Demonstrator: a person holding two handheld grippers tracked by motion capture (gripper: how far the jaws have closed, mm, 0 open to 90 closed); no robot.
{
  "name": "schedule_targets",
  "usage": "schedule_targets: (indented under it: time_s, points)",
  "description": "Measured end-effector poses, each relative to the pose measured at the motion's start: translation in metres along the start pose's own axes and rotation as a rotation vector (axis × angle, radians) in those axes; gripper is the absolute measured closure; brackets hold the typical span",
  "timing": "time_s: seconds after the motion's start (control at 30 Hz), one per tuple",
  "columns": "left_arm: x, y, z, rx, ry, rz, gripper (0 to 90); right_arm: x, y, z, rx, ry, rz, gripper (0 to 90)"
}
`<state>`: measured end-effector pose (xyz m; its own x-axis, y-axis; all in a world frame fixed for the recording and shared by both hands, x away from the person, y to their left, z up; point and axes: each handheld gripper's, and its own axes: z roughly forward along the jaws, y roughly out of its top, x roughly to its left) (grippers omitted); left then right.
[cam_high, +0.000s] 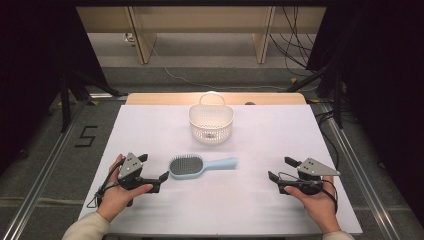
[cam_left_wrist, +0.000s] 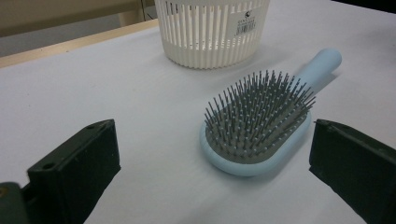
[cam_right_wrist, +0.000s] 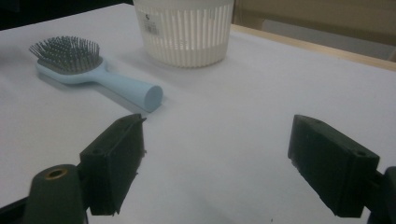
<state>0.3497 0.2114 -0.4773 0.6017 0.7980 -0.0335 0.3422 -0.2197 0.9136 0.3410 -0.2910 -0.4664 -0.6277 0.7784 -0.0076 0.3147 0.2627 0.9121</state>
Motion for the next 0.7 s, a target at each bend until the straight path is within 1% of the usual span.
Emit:
schedule_targets:
  time_s: [0.1, 0.27, 0.43, 0.53, 0.57, 0.6, 0.63, 0.67, 0.7]
  points:
    - [-0.0001, -0.0005, 0.0013, 0.007, -0.003, 0.000, 1.1, 0.0002, 0.0000, 0.0000, -0.010, -0.009, 0.005, 20.2]
    - [-0.0004, -0.0002, 0.0008, 0.005, -0.001, 0.003, 1.2, 0.0013, 0.0006, 0.0002, -0.016, -0.025, 0.006, 23.1]
    - [0.0005, -0.0004, 0.0007, 0.007, 0.000, 0.002, 1.2, 0.0014, 0.0007, 0.0011, -0.014, -0.023, 0.008, 23.3]
    - [-0.0003, -0.0002, 0.0010, 0.007, 0.001, 0.006, 1.3, 0.0006, 0.0010, 0.0006, -0.019, -0.029, 0.011, 25.3]
    - [-0.0003, -0.0002, 0.0010, 0.007, 0.001, 0.006, 1.3, 0.0006, 0.0015, 0.0010, -0.021, -0.029, 0.010, 28.1]
    - [-0.0002, -0.0004, 0.0012, 0.008, 0.000, 0.004, 1.4, 0.0008, 0.0027, 0.0020, -0.020, -0.031, 0.006, 33.5]
    - [-0.0001, -0.0005, 0.0014, 0.007, 0.001, 0.003, 1.5, 0.0011, 0.0040, 0.0026, -0.015, -0.031, 0.003, 41.8]
    - [0.0000, -0.0004, 0.0016, 0.007, 0.003, 0.003, 1.5, 0.0012, 0.0064, 0.0041, -0.021, -0.013, -0.006, 49.6]
    - [0.0002, -0.0004, 0.0019, 0.009, 0.004, 0.003, 1.6, 0.0017, 0.0098, 0.0062, -0.025, 0.012, -0.002, 55.9]
